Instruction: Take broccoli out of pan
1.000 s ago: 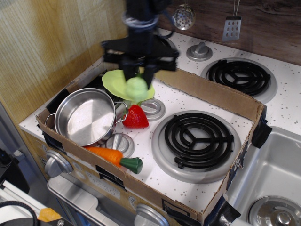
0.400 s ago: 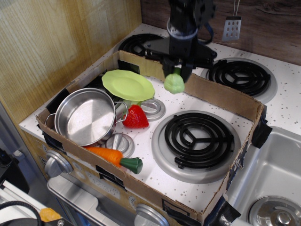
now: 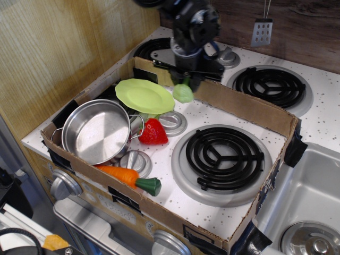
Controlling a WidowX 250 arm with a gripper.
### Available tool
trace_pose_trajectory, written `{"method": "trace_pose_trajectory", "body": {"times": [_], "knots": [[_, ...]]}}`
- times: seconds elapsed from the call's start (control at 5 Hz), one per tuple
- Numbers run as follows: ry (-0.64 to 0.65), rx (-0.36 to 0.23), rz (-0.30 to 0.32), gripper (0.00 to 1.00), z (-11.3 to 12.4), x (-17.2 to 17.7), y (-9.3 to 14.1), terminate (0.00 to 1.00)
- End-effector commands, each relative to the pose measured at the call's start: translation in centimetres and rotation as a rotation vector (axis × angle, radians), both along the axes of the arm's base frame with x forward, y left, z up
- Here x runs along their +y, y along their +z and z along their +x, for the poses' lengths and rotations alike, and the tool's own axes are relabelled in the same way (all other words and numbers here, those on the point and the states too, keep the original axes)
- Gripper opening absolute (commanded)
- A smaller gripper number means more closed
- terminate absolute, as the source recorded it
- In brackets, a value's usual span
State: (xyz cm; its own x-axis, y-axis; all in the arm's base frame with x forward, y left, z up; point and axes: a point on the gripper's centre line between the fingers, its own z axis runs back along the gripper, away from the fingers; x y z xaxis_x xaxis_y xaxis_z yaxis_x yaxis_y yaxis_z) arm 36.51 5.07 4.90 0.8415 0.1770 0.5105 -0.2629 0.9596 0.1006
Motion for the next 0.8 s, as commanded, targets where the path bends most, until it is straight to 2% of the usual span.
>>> {"method": "trace_pose_trajectory", "body": {"times": [0.0, 0.4, 0.6], "knots": [[-0.045, -0.12, 0.035, 1.0, 1.5, 1.0, 0.6, 0.0], [-0.032, -0.109, 0.045, 1.0, 2.0, 0.5, 2.1, 0.0], [-0.025, -0.075, 0.052, 1.0, 2.0, 0.5, 4.7, 0.0]]}}
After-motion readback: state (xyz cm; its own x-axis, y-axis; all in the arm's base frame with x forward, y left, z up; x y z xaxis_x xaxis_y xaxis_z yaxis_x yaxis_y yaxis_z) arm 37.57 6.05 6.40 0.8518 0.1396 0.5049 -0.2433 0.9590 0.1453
